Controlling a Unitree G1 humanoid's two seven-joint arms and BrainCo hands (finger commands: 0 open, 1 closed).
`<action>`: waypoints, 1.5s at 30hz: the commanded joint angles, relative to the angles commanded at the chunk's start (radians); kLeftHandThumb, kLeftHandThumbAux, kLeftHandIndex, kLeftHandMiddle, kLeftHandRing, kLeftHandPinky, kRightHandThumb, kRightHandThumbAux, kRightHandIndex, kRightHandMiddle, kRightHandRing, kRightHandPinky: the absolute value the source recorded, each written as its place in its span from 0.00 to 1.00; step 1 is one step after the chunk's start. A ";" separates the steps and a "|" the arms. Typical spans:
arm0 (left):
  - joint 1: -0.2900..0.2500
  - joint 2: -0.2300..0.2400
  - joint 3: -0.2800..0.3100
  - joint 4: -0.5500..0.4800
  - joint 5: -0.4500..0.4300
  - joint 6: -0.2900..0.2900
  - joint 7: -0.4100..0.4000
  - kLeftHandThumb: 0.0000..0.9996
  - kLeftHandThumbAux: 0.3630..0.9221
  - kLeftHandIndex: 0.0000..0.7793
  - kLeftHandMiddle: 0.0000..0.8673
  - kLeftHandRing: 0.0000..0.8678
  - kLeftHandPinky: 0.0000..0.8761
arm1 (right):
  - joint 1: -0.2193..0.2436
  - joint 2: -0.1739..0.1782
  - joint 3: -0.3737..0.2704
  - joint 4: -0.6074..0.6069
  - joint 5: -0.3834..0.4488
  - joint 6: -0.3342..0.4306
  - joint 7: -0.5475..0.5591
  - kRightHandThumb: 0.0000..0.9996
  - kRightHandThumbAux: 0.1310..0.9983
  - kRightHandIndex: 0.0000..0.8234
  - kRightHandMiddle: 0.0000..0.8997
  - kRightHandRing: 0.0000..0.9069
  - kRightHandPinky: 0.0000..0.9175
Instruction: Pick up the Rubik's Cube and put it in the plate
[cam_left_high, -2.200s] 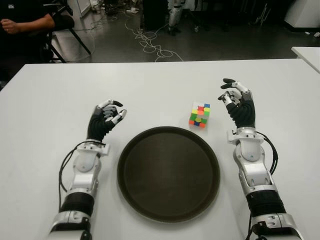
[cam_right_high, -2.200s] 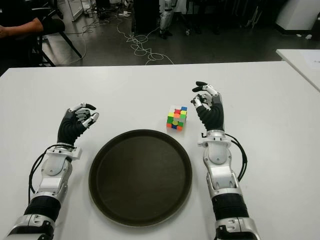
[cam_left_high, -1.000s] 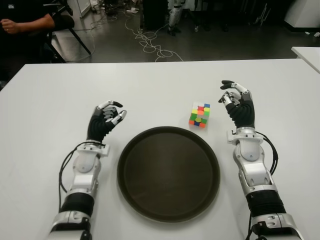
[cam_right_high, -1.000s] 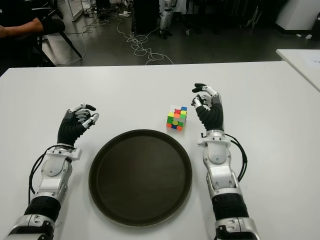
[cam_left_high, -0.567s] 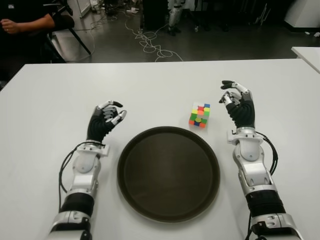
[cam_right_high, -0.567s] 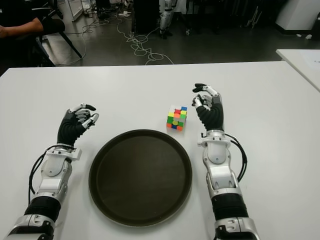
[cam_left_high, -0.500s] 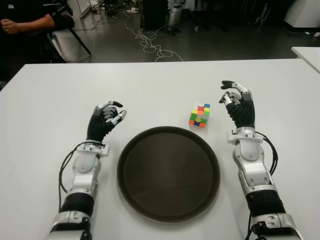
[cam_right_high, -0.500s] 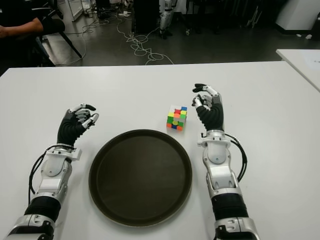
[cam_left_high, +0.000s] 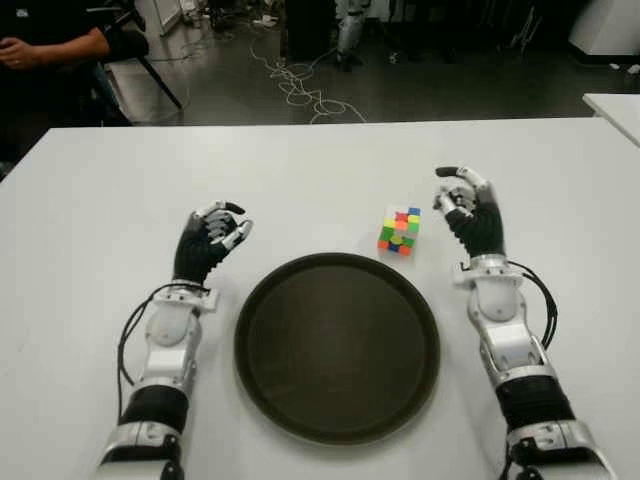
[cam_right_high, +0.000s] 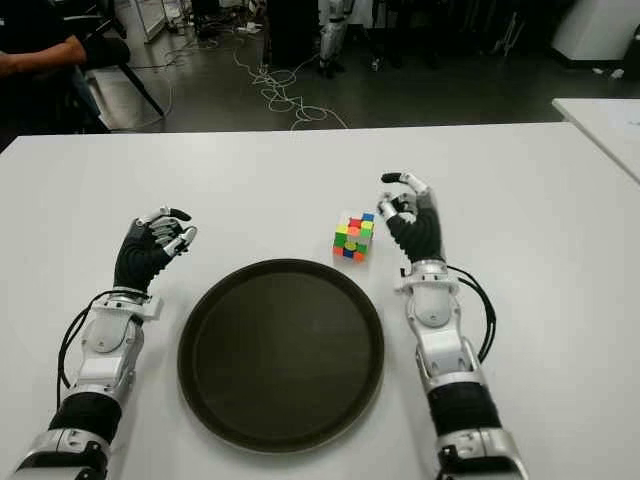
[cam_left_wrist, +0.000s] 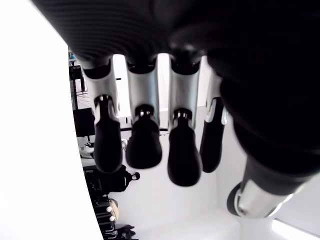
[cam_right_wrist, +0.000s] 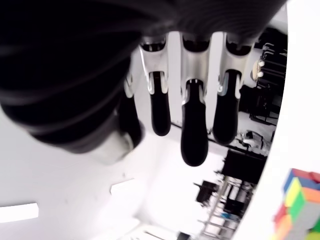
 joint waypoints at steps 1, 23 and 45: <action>0.001 0.000 0.000 -0.003 -0.002 0.004 -0.003 0.69 0.62 0.54 0.65 0.70 0.71 | -0.001 -0.007 0.006 0.003 -0.011 -0.004 0.000 0.23 0.57 0.04 0.05 0.05 0.03; 0.019 0.021 -0.023 -0.071 0.031 0.088 -0.023 0.17 0.50 0.23 0.29 0.31 0.35 | -0.029 -0.048 0.068 0.042 -0.088 -0.058 0.002 0.00 0.69 0.00 0.00 0.00 0.00; 0.021 0.030 -0.044 -0.090 0.033 0.131 -0.030 0.09 0.57 0.24 0.28 0.30 0.33 | -0.267 -0.067 0.122 0.319 -0.178 -0.205 -0.117 0.00 0.74 0.02 0.05 0.06 0.11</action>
